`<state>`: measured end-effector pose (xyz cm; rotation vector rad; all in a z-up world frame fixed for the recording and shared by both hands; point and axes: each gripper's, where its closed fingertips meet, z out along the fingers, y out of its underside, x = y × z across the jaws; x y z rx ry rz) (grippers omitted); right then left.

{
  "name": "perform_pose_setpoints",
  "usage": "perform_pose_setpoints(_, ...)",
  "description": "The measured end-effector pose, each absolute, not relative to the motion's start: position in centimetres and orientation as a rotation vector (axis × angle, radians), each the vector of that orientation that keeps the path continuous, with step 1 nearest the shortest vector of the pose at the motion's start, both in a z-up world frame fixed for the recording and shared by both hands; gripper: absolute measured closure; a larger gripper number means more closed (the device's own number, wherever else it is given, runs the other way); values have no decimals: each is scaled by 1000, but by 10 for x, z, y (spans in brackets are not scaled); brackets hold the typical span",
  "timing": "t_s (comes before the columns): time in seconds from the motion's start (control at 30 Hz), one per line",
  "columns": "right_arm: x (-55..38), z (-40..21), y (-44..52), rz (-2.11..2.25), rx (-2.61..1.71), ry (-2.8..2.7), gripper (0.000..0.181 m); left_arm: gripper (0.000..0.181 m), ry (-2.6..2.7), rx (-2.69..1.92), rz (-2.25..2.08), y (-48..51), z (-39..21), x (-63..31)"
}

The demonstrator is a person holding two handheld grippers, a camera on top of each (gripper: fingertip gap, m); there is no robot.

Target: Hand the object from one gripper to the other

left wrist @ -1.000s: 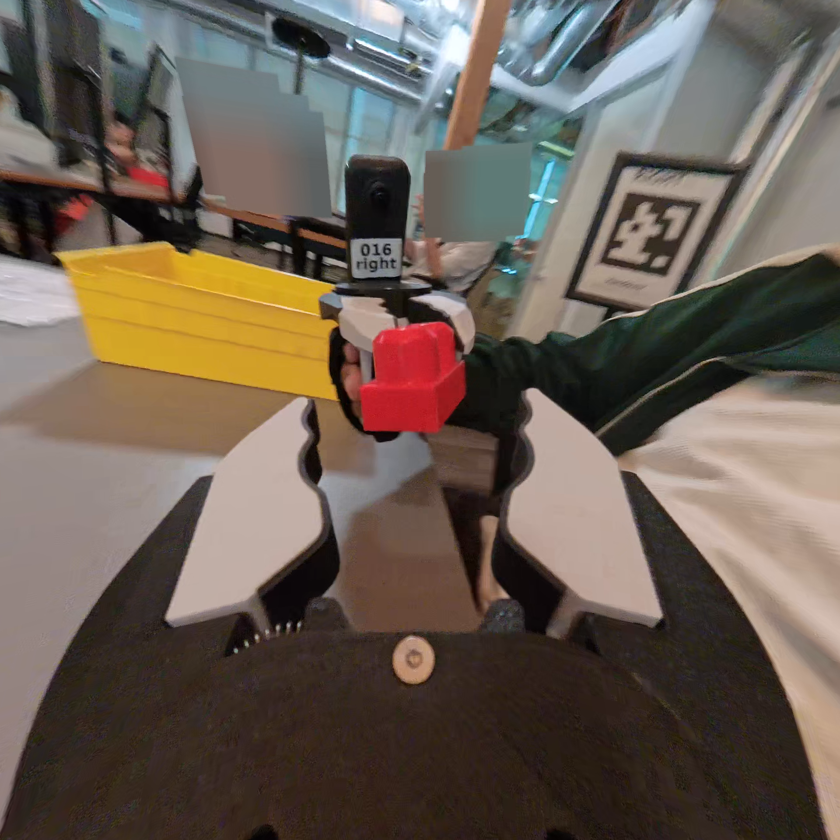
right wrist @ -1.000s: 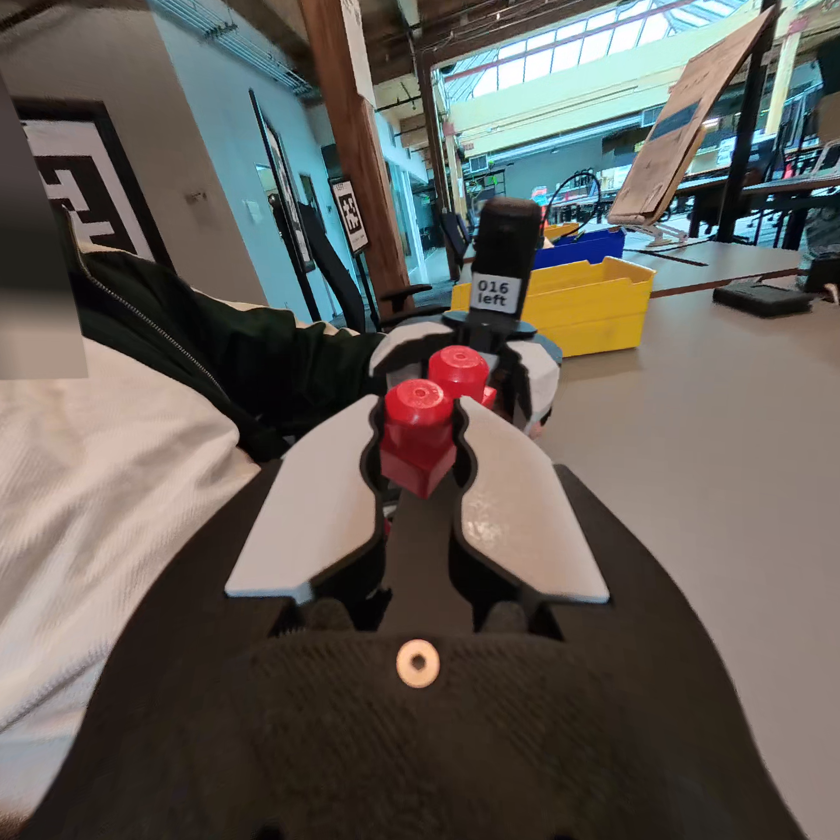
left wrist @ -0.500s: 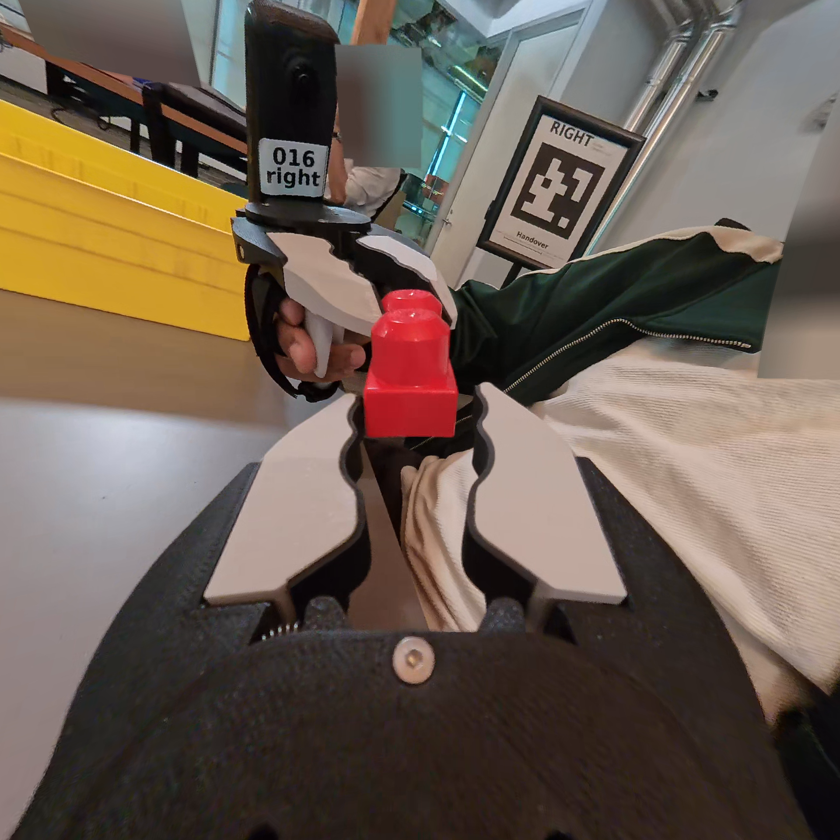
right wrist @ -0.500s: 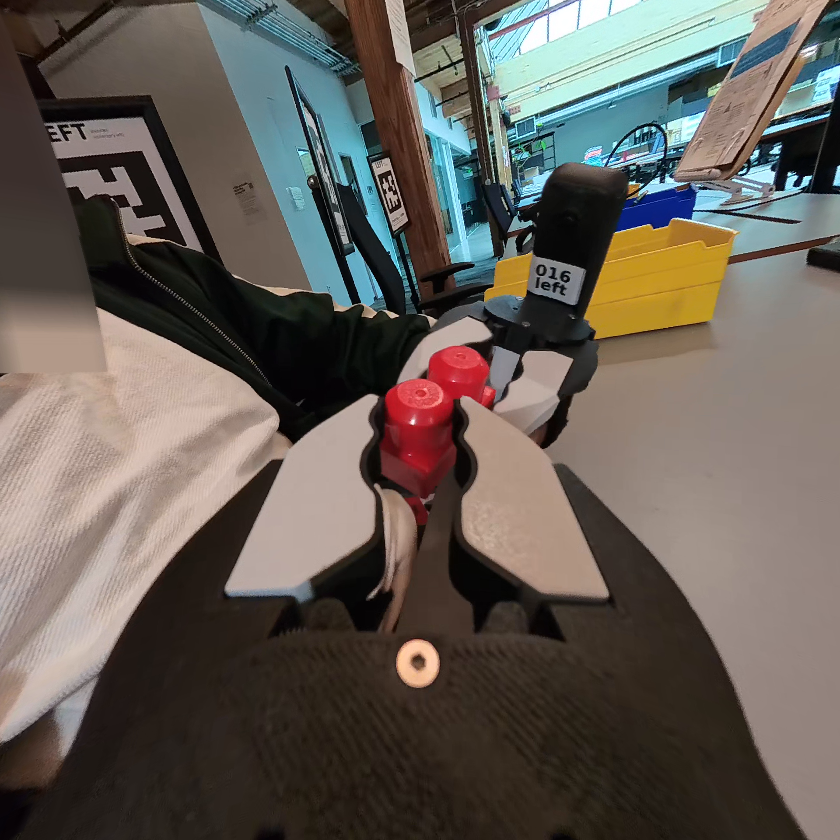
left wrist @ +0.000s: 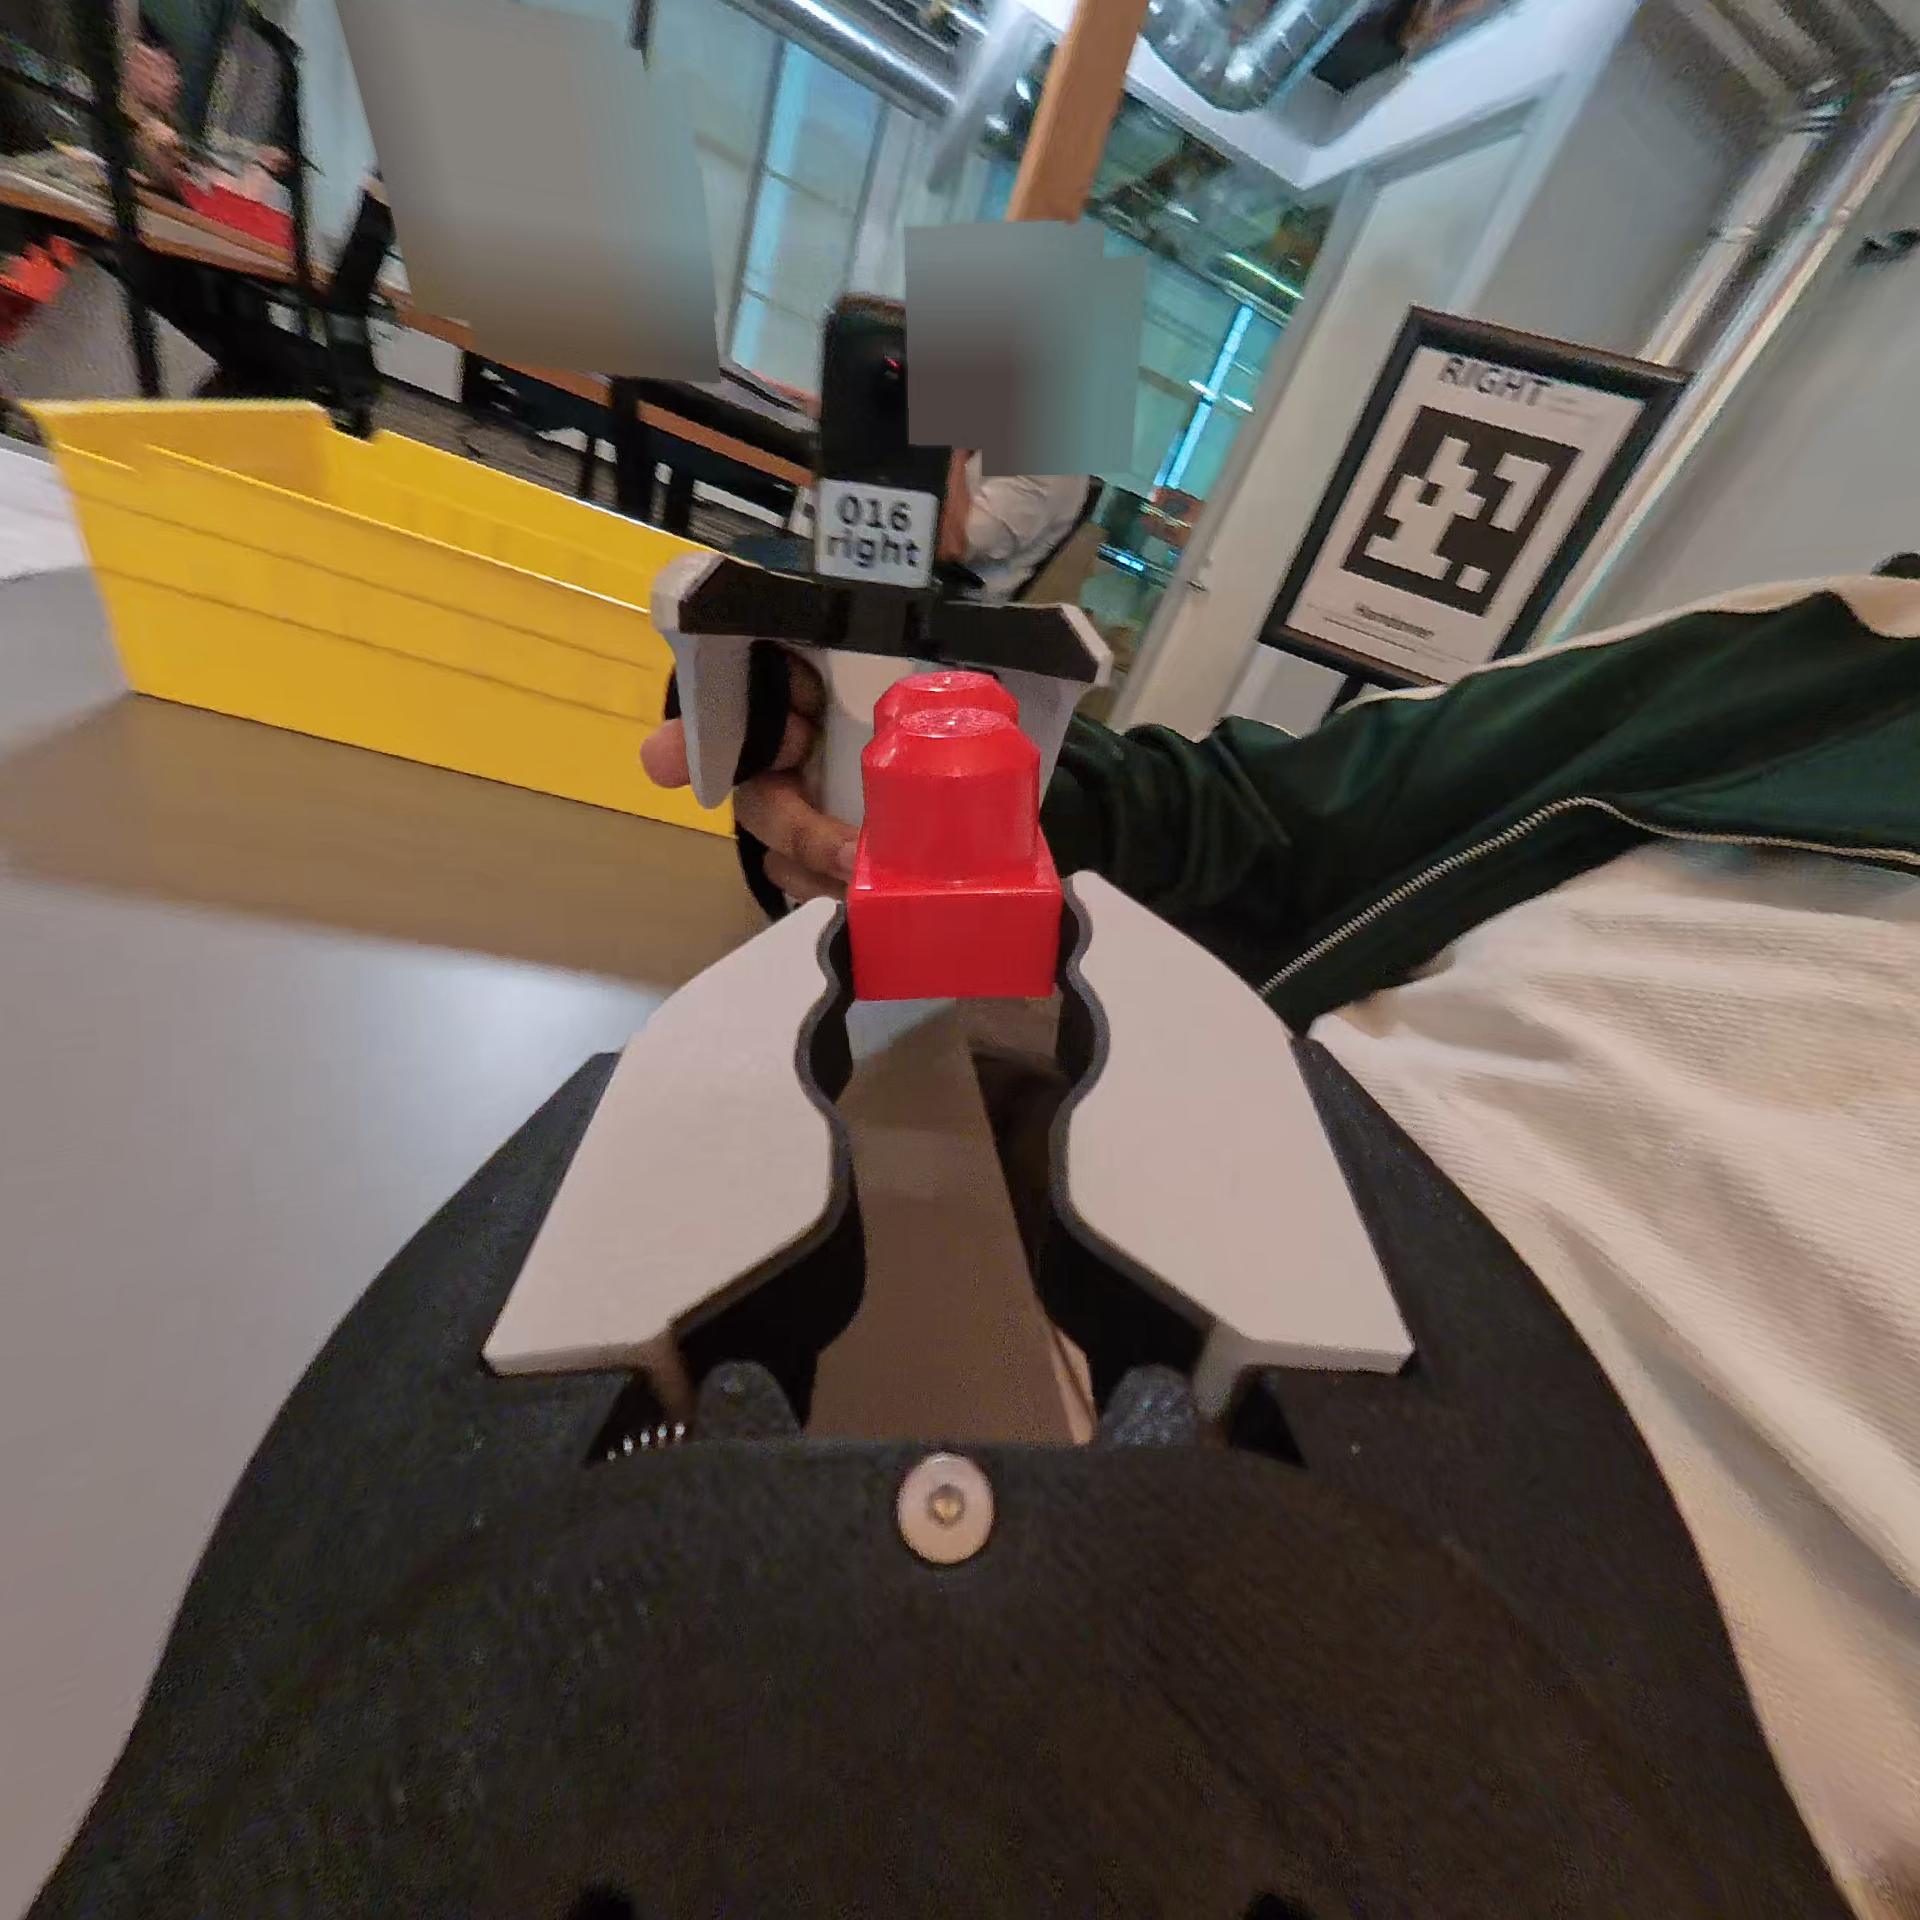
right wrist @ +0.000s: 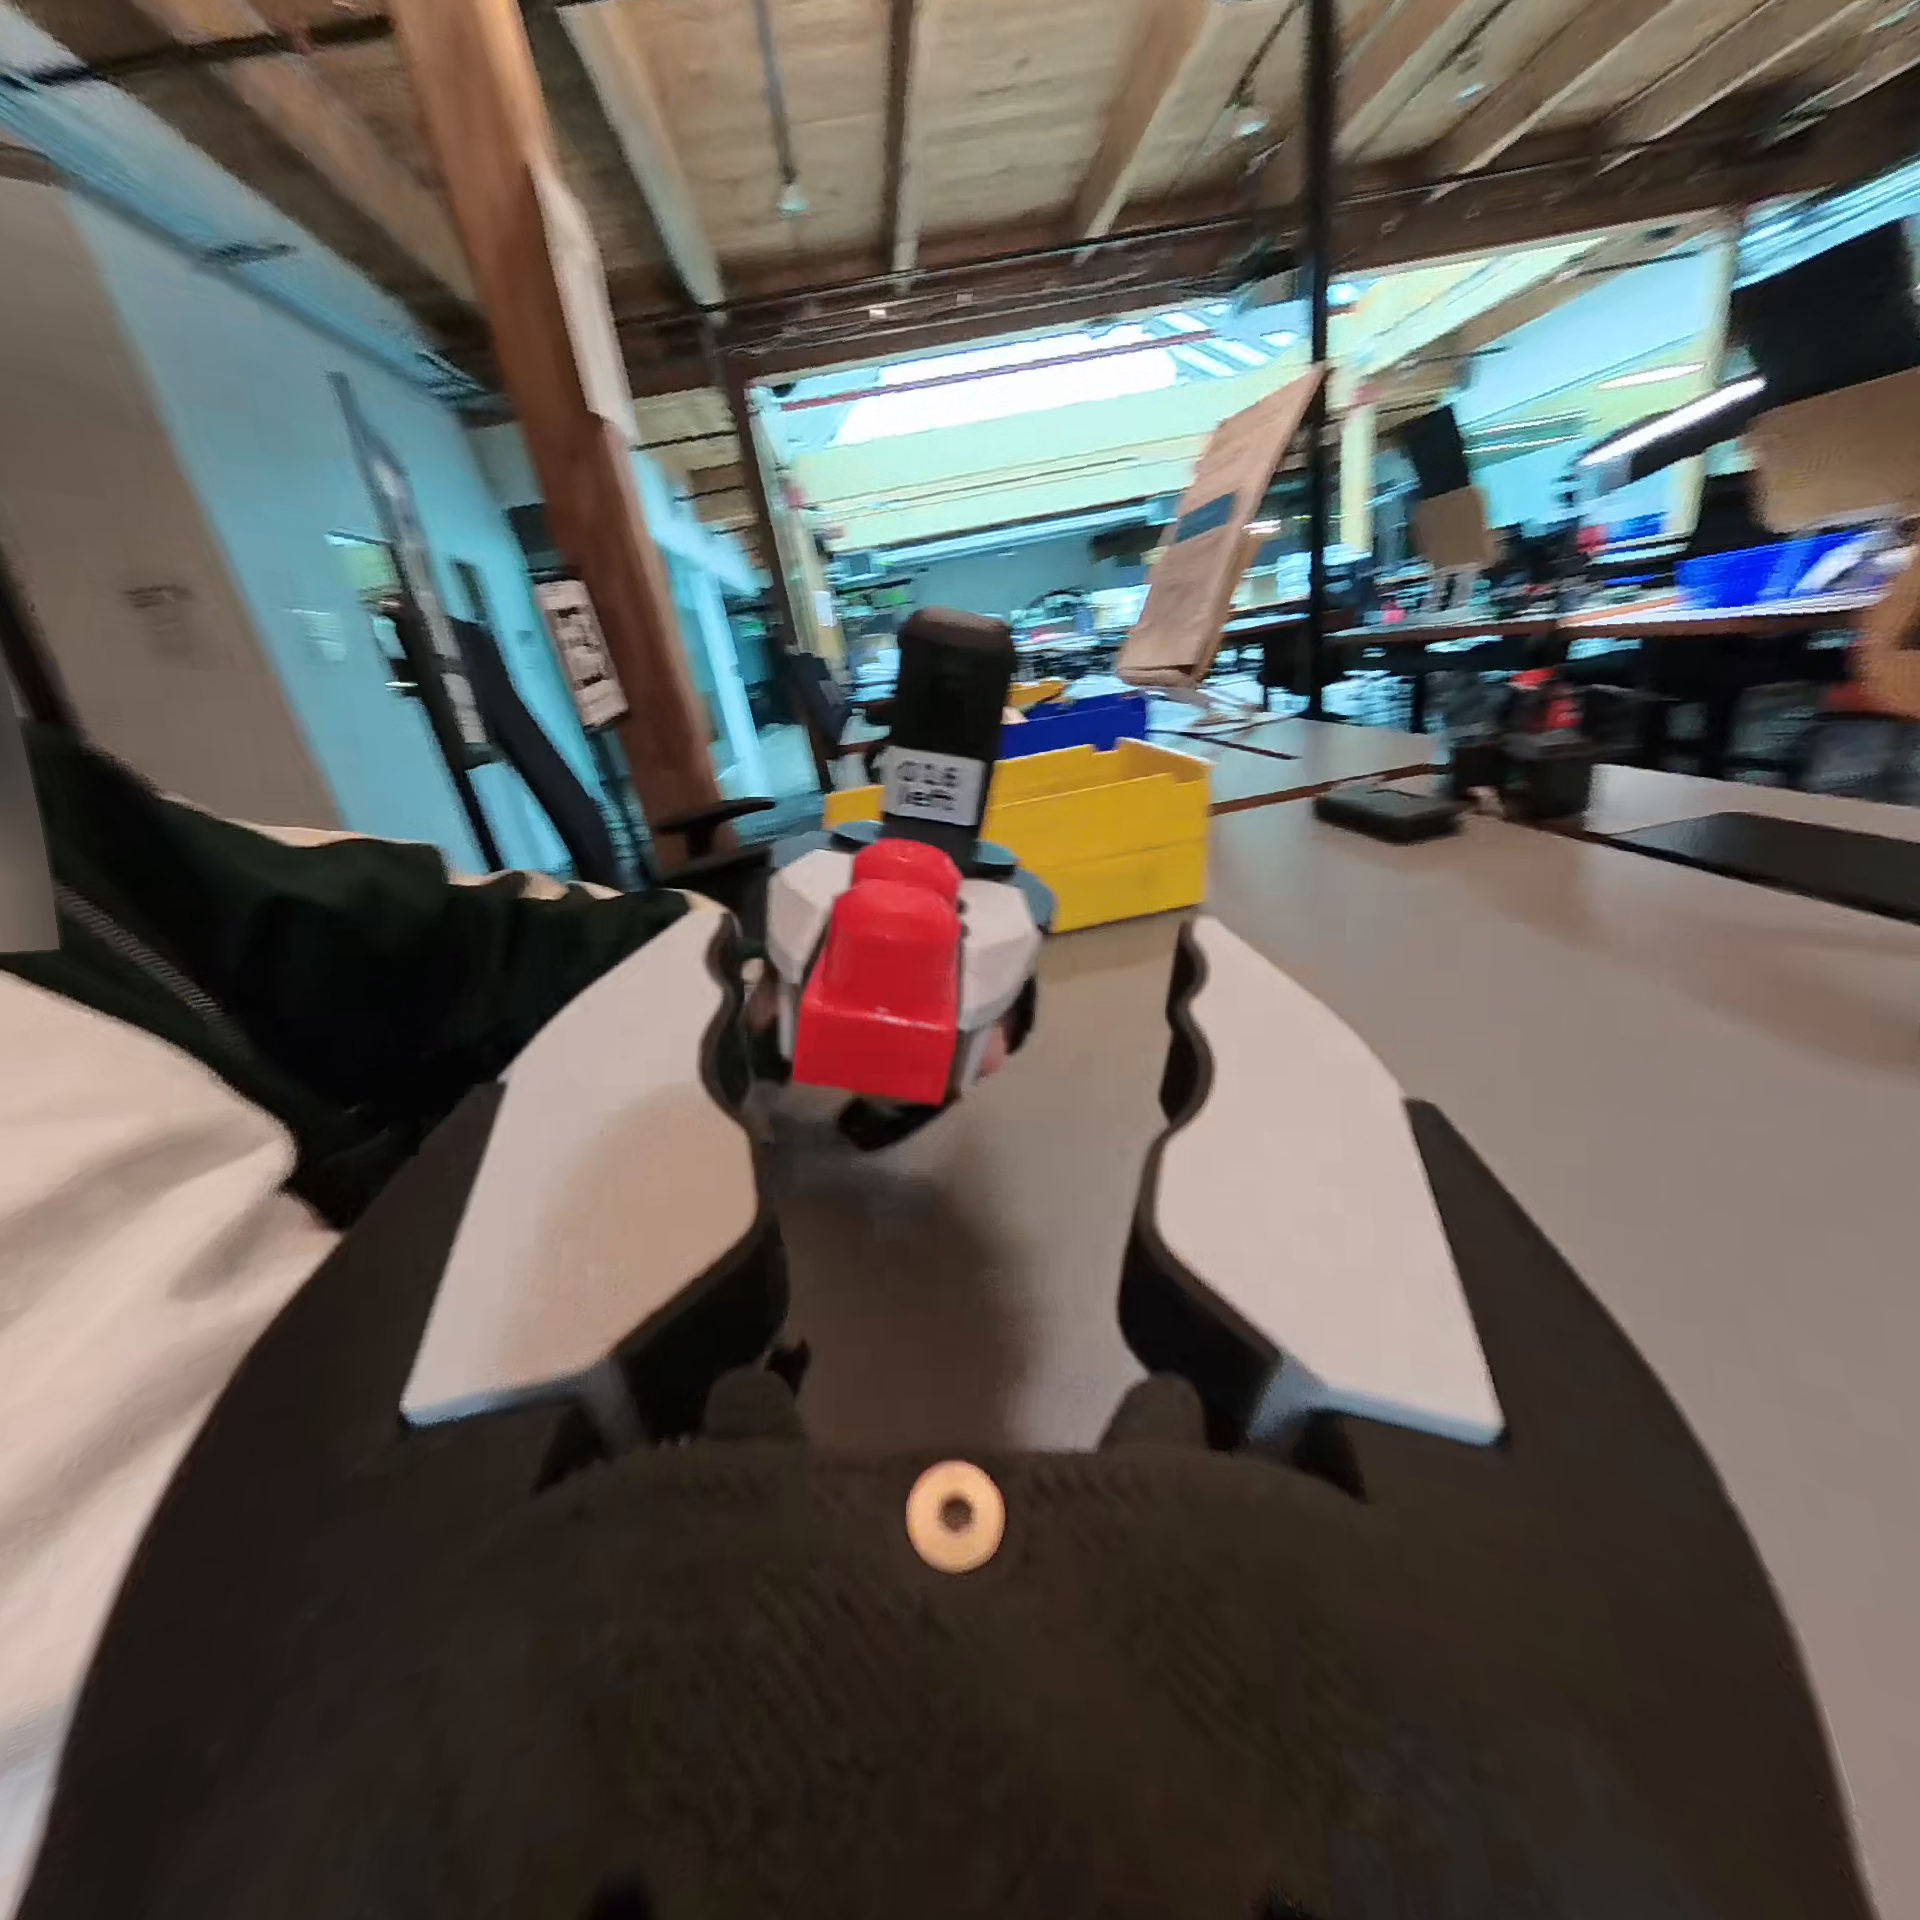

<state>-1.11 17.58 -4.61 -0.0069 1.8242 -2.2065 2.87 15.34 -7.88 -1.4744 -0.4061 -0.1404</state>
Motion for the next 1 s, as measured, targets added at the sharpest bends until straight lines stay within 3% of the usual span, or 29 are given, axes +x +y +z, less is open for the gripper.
perform_pose_setpoints(0.6, 1, -78, 155, -2033, 31, 2029, 123, 145, -465, -1501, 28, 149, -82, 15)
perform_pose_setpoints(0.7, 6, -79, 155, -2013, 12, 2021, 144, 145, -458, -1510, 39, 152, -83, 17)
perform_pose_setpoints(1.0, 8, -74, 157, -1984, 38, 2032, 145, 146, -442, -1494, 43, 154, -79, 19)
